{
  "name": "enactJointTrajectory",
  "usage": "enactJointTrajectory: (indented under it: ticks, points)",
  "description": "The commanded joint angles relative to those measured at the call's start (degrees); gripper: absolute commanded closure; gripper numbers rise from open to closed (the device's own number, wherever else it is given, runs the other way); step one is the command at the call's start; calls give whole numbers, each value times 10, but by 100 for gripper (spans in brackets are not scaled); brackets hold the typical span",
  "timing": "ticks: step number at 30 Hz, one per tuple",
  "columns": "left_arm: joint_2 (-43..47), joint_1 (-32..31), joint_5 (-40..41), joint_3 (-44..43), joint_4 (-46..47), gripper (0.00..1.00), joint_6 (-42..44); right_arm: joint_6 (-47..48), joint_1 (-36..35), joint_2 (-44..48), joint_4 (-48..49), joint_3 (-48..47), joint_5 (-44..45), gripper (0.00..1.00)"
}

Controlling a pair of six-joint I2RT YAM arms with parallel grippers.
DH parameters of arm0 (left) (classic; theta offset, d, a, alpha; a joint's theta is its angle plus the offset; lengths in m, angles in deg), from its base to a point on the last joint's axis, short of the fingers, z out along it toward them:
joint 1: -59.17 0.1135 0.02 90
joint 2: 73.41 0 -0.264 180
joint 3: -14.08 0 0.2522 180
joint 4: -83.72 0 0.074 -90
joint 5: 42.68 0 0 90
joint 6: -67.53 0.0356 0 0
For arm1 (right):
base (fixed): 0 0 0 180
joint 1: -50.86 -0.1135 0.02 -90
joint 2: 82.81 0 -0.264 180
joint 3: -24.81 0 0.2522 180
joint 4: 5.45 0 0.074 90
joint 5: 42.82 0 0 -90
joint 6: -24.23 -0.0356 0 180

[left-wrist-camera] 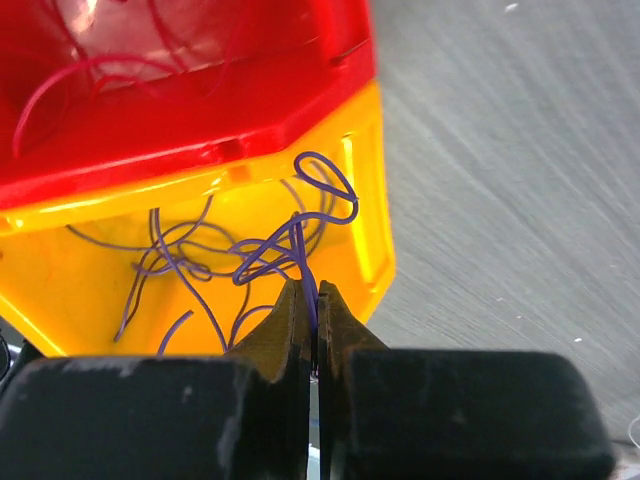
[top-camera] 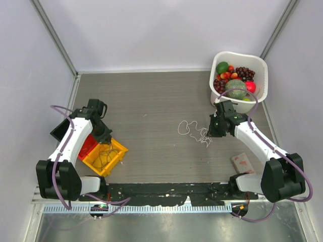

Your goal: Untangle the cables

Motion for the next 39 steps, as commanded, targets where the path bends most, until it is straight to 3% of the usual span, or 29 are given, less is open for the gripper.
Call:
enactJointTrajectory:
  ticks: [1, 4, 5, 6, 7, 11, 13, 17, 20, 22, 26, 29, 30, 35, 37, 39]
  points:
    - [36, 2, 12, 44, -13, 100, -53, -3, -1, 4, 19, 1, -10, 99]
    - [41, 5, 3, 66, -25, 96, -87, -2, -2, 2, 19, -1, -12, 99]
    - [48, 5, 14, 64, -42, 84, -103, -3, -2, 2, 18, -2, -10, 99]
    - [61, 6, 33, 61, -51, 60, -112, -2, -3, 3, 19, -1, -9, 99]
    - [76, 9, 44, 56, -54, 47, -115, -2, -2, 3, 18, -1, -8, 99]
    - [140, 10, 106, 12, -63, 18, -119, -2, -2, 8, 20, 2, -3, 99]
    - [153, 9, 121, -10, -62, 13, -111, -3, -2, 6, 21, 1, -3, 99]
    - [164, 10, 42, -6, 28, 11, -58, -5, -2, -1, 23, 0, 4, 99]
    - [146, 8, -137, 38, 150, 11, -38, -11, -2, -10, 23, -5, 11, 99]
    - [122, -4, -215, 69, 228, 11, -52, -17, -2, -21, 18, -12, 22, 98]
    - [43, -93, -228, 20, 274, 12, -26, -12, -1, -49, -11, -49, 27, 82]
    - [-26, -170, -210, -35, 272, 12, -5, -7, -3, -66, -12, -53, 21, 56]
    - [-47, -190, -209, -53, 273, 12, -2, -4, -2, -70, -12, -53, 9, 55]
    - [-143, -277, -240, -121, 293, 12, 18, -2, -17, -103, 0, -40, -25, 55]
    - [-178, -302, -253, -150, 293, 11, 35, -2, -29, -112, 0, -36, -28, 59]
    - [-213, -317, -270, -170, 299, 9, 45, -5, -39, -119, 2, -29, -35, 71]
